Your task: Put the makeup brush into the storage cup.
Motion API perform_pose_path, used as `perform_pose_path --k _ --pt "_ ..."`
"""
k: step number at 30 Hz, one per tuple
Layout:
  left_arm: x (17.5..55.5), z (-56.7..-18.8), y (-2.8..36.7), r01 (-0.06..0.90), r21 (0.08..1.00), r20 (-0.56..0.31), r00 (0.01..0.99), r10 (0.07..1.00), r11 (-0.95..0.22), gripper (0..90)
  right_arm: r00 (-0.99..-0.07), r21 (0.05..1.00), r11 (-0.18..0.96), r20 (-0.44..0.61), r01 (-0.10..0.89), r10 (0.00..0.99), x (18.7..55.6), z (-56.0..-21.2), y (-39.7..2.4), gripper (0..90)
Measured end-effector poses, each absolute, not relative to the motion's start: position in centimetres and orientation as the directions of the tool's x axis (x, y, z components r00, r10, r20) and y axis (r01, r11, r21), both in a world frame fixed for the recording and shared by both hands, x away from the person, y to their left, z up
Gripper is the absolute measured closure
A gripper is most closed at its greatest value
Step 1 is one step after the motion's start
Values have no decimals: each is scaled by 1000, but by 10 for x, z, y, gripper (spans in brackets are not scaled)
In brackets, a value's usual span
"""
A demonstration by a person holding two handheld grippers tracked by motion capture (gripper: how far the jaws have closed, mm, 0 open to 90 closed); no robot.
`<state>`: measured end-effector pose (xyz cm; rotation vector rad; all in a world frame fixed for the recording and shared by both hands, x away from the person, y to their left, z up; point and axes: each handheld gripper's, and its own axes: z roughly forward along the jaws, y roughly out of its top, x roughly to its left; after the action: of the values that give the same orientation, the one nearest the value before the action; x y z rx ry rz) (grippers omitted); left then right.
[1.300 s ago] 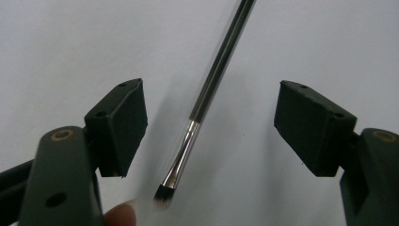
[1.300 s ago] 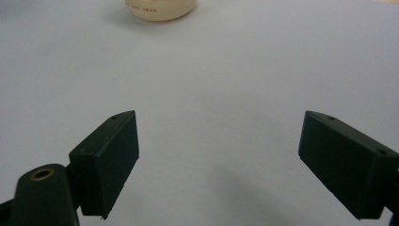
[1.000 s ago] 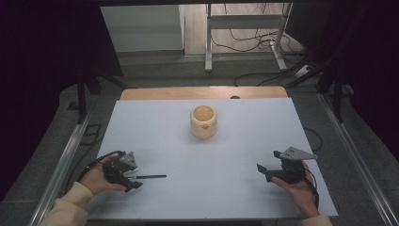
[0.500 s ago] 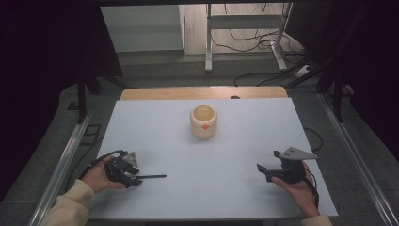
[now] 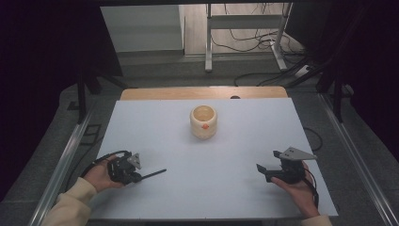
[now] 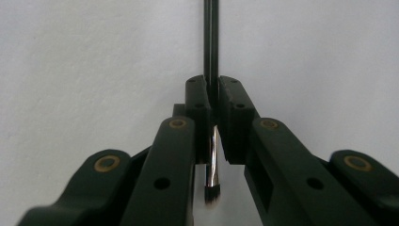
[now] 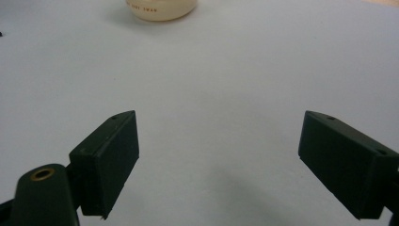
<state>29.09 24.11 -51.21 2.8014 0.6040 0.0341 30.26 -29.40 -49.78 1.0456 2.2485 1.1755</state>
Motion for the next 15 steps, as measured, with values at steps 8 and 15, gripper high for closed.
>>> perform_pose_path --k 8,15 --pt "288 -506 242 396 316 -14 910 413 -862 834 -640 825 365 -4 433 768 303 -497 -294 134" --pt "283 -495 244 400 374 10 900 435 -836 834 -638 827 361 -4 430 770 302 -496 -294 134"
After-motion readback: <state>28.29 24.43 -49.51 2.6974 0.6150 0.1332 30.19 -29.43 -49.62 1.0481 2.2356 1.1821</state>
